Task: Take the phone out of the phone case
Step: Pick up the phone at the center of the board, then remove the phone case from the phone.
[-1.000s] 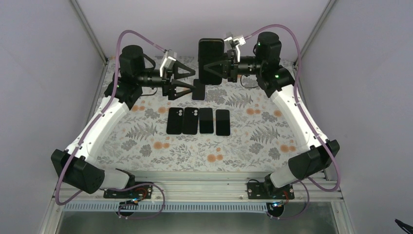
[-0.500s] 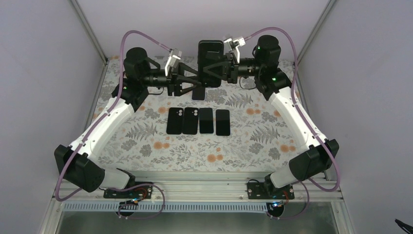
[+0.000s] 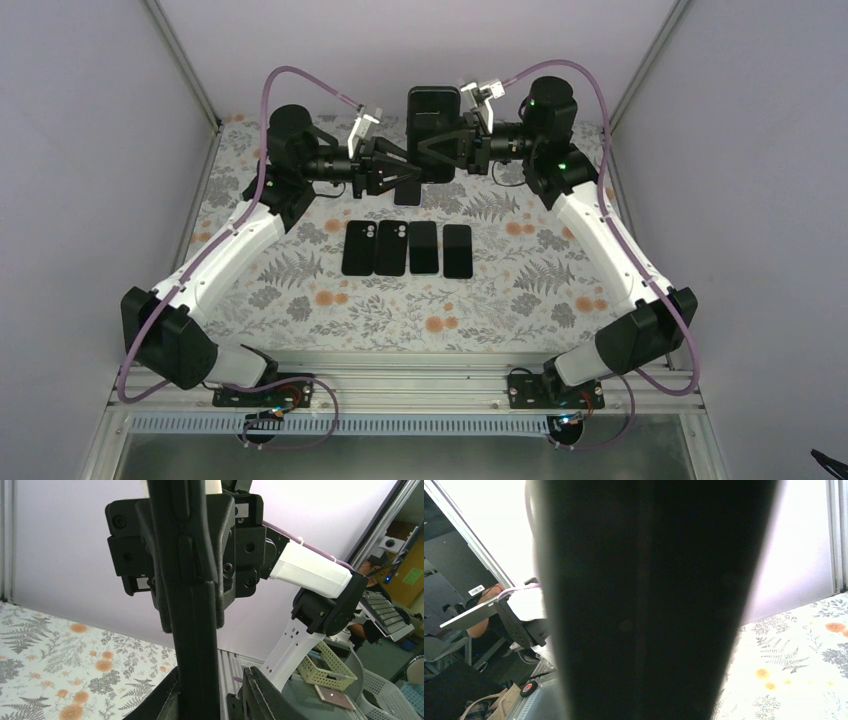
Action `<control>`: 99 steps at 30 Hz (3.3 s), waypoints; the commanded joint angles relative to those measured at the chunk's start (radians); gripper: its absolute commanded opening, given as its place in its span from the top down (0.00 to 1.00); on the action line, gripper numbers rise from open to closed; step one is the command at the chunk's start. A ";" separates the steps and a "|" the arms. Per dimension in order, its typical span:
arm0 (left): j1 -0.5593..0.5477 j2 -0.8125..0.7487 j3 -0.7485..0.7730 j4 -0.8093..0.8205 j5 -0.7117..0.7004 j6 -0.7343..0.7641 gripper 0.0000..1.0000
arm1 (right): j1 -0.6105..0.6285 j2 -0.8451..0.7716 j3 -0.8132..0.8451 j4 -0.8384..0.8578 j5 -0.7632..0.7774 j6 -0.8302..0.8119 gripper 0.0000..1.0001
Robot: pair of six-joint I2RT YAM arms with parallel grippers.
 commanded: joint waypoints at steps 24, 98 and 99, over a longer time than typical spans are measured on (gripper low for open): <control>0.029 0.005 0.046 -0.118 -0.015 0.104 0.98 | -0.032 -0.105 -0.116 -0.032 0.046 -0.069 0.68; 0.021 -0.013 0.047 -0.413 -0.096 0.450 0.86 | -0.077 -0.129 -0.186 0.311 -0.154 0.281 0.96; 0.021 -0.011 0.046 -0.413 -0.102 0.452 0.87 | -0.076 -0.131 -0.188 0.325 -0.160 0.290 0.96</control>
